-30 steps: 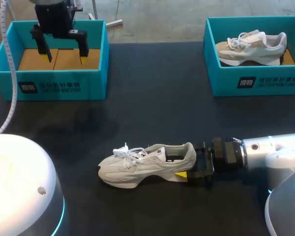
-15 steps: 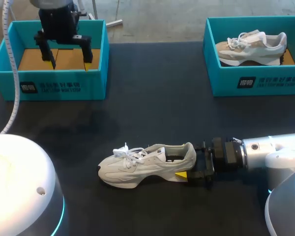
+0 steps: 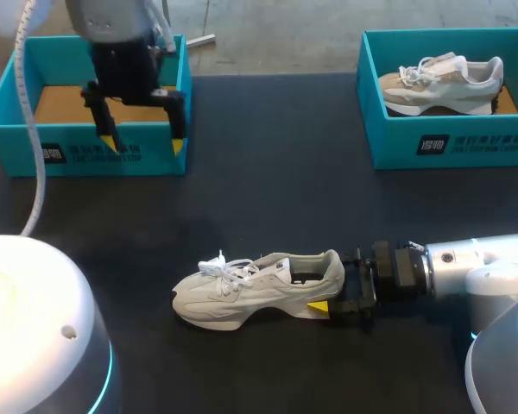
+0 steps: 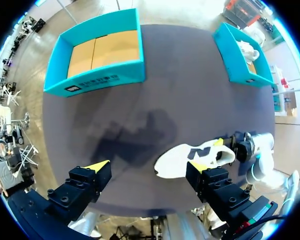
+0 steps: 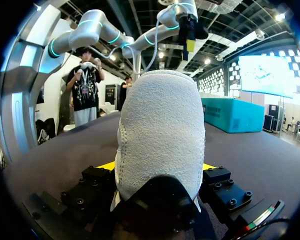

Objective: Take the shoe out of the shoebox, open the shoe tongue, remove and reinsert the insole, then place the shoe into the shoebox

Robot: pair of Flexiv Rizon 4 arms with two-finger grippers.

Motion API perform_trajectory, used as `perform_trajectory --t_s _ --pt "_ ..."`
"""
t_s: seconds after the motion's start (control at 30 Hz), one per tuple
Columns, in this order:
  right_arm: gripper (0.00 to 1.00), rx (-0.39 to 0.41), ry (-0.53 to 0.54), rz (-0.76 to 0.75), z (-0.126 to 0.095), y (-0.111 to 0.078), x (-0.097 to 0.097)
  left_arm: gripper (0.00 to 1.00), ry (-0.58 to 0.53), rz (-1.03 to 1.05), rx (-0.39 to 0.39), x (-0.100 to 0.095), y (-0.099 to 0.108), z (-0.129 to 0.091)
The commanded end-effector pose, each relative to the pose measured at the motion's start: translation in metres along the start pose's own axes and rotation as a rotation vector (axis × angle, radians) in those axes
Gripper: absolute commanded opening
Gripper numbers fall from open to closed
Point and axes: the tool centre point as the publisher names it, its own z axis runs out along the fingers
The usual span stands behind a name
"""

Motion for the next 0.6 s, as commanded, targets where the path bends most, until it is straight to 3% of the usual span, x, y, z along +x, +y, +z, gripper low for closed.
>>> perform_trajectory --t_s 0.03,0.13,0.6 --pt "0.00 0.005 -0.002 -0.001 0.003 0.000 0.001 1.00 0.001 0.015 0.021 0.017 0.020 0.010" --pt "0.00 0.005 -0.002 -0.001 0.003 0.000 0.001 1.00 -0.016 0.027 -0.010 0.033 0.030 0.019" --pt "0.00 0.005 -0.002 -0.001 0.003 0.000 0.001 1.00 -0.016 0.027 -0.010 0.033 0.030 0.019"
